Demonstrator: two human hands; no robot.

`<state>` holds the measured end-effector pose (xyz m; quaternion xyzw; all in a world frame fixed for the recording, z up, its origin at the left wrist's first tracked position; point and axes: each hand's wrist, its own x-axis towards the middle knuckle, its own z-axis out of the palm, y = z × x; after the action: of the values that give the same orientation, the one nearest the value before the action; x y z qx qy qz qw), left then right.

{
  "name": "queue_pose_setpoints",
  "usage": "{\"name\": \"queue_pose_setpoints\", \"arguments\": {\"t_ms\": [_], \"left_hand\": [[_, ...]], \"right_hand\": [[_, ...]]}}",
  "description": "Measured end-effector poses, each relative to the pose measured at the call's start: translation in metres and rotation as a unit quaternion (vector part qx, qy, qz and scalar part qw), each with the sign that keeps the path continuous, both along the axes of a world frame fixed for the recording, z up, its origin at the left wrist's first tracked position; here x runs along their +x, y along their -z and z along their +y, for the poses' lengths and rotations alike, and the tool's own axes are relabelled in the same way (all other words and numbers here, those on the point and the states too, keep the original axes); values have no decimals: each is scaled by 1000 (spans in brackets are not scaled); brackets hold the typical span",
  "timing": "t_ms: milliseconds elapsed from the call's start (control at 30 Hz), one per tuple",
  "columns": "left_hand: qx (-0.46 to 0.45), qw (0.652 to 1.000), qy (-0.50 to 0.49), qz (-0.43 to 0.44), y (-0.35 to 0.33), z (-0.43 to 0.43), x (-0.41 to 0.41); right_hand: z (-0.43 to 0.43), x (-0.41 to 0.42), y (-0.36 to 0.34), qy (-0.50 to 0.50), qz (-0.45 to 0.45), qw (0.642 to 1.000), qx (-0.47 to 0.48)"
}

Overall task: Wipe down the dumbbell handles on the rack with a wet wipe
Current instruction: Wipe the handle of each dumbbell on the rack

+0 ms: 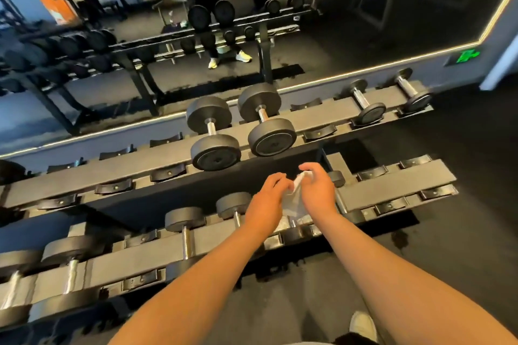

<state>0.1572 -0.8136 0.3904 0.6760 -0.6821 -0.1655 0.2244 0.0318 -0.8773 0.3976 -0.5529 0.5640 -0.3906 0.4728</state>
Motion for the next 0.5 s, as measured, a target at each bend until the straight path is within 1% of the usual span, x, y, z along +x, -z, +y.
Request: {"name": "queue_pose_setpoints", "arguments": {"t_ms": [67,100,200,300,400,433,500], "left_hand": [[6,1000,3,-7,1,-29,-27],[14,1000,-3,7,2,-45,-42],[19,996,-31,80,-1,-91,-95],[10,989,-59,133,-2,-135,-149],[32,969,-111,220,-8,-172,-194],[36,963,-123,236,-10,-184,-206],[45,963,-128,234,-10,-204,-223]], "right_hand": [[-24,-32,-3,8,2,1000,-6],[-36,-48,-4,10,-3,1000,-7],[-71,-100,-6,15,-20,1000,-7],[-105,-151,-13,28,-22,999,-5],[-134,-197,-17,37,-12,999,-3],[-143,-209,-17,36,-2,999,-2],[-161,-231,-14,39,6,999,3]]}}
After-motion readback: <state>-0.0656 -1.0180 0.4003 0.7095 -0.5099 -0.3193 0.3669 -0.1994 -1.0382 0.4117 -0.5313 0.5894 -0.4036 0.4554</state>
